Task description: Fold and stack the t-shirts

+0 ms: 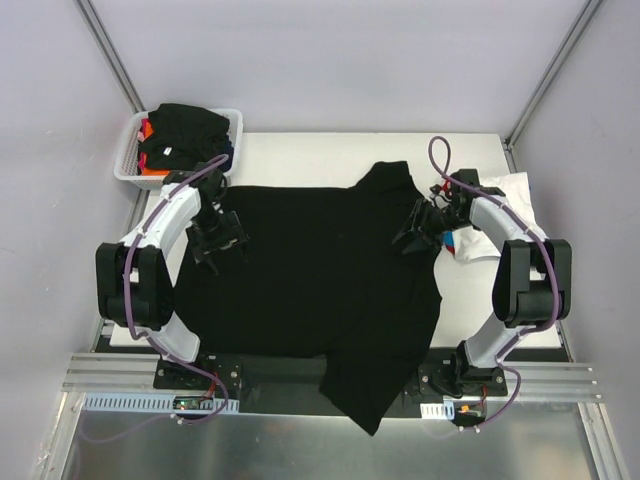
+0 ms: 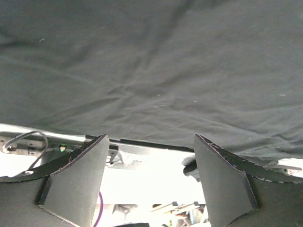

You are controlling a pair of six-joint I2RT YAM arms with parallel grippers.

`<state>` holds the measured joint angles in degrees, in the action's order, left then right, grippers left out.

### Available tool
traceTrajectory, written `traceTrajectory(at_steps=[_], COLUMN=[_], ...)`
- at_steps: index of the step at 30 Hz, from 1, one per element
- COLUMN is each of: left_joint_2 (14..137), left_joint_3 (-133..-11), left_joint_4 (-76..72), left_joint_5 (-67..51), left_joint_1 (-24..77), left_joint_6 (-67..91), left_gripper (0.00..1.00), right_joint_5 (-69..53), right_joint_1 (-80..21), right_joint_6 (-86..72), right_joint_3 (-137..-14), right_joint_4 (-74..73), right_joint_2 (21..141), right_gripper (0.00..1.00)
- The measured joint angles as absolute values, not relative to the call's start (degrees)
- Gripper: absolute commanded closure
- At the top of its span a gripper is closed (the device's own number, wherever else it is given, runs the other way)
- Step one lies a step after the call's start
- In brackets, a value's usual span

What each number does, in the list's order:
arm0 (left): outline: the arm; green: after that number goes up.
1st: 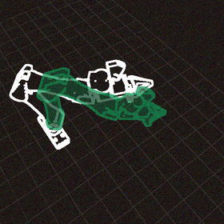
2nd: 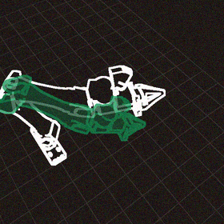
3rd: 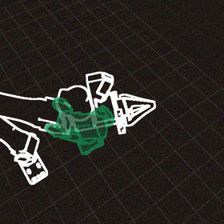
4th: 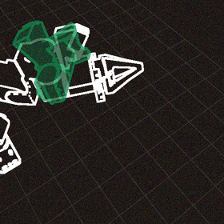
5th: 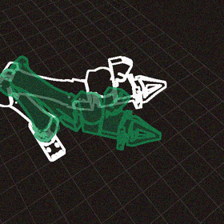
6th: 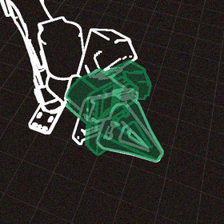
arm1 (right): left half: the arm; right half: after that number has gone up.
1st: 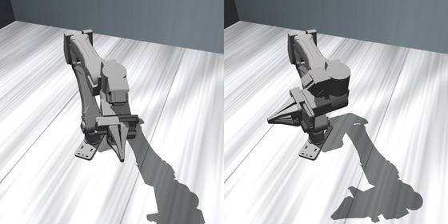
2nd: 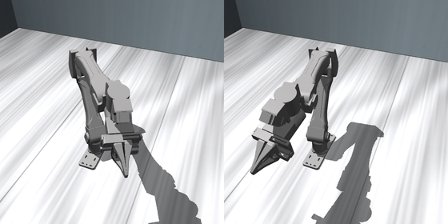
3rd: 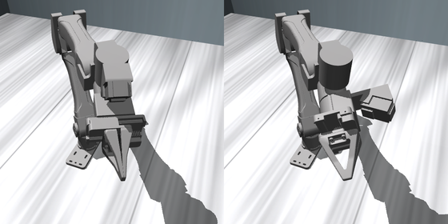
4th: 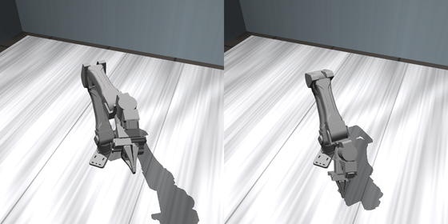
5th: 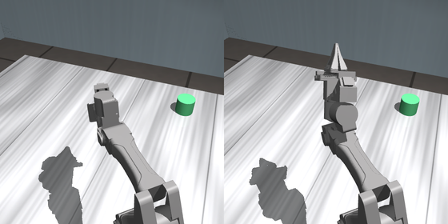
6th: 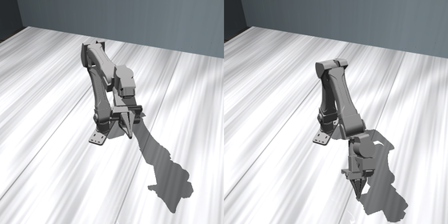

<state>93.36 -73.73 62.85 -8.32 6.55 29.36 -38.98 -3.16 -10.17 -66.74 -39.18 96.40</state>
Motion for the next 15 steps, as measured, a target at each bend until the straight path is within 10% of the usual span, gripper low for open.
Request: traceTrajectory(at_steps=[4, 10, 15], left_joint_2=[93.4, 101.4, 111.0], left_joint_3=[-73.0, -75.0, -83.2], left_joint_4=[61.3, 56.4, 53.8], left_joint_5=[-8.0, -9.8, -11.2], left_joint_1=[3.3, 0.1, 0.3], left_joint_6=[29.5, 30.6, 30.4], left_gripper=[0.29, 0.79, 0.88], right_joint_5=[-37.5, -36.6, -36.6], right_joint_1=[-3.2, -3.2, -3.3], right_joint_6=[-8.8, -9.0, -9.8], right_joint_3=[-68.3, -78.1, -89.7], right_joint_4=[-39.7, -39.3, -39.0], right_joint_2=[97.8, 107.2, 115.6], right_gripper=[0.68, 0.73, 0.73])
